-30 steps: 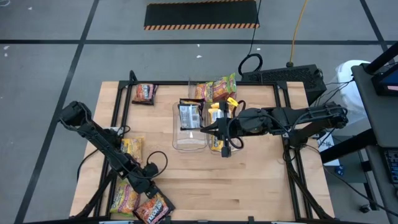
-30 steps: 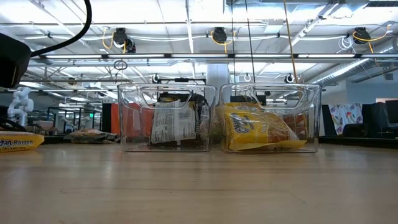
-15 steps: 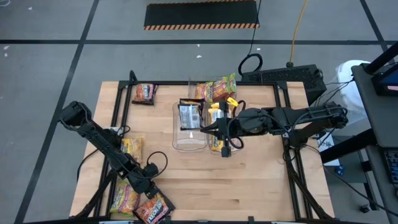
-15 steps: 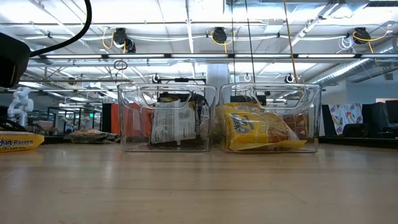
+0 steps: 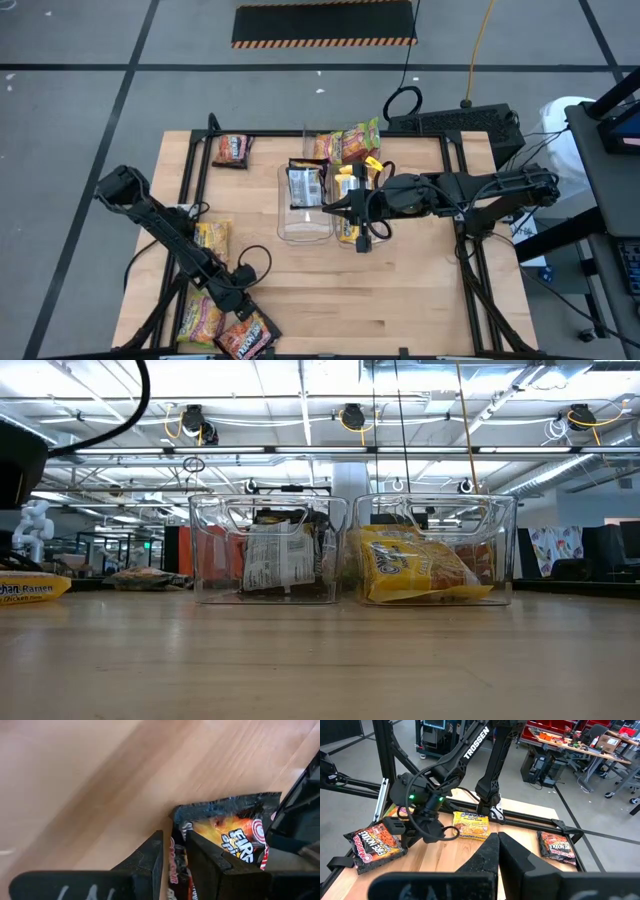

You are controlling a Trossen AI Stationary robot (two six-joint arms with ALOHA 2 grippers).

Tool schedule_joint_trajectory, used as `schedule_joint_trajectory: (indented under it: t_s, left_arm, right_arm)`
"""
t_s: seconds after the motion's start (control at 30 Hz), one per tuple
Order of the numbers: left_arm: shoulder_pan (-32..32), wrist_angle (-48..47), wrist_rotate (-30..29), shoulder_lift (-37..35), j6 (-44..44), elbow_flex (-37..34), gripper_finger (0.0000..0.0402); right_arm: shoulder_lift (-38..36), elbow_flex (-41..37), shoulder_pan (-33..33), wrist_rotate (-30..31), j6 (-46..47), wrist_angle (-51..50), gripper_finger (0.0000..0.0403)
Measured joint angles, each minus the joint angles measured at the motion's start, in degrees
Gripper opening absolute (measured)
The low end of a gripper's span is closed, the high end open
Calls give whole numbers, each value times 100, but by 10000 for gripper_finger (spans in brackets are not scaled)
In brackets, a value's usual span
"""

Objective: Sort Maruchan noodles
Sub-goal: Put the black noodle pack into the left transparent bin

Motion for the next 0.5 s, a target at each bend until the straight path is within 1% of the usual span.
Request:
schedule_joint_trajectory:
  t_s: [0.1, 0.23, 0.43, 0.5]
  left_arm:
    - [-3, 468, 252, 336, 75, 5, 88]
    - [-1, 757, 327, 609, 74, 17, 88]
    - [8, 751, 349, 642, 157, 22, 86]
    - [8, 644, 345, 644, 157, 27, 78]
  right_arm:
    - [0, 2, 0, 0, 0, 2, 0]
    - [0, 2, 0, 0, -46, 2, 0]
    - [0, 1, -2, 4, -45, 2, 0]
    - [0, 2, -2, 4, -45, 1, 0]
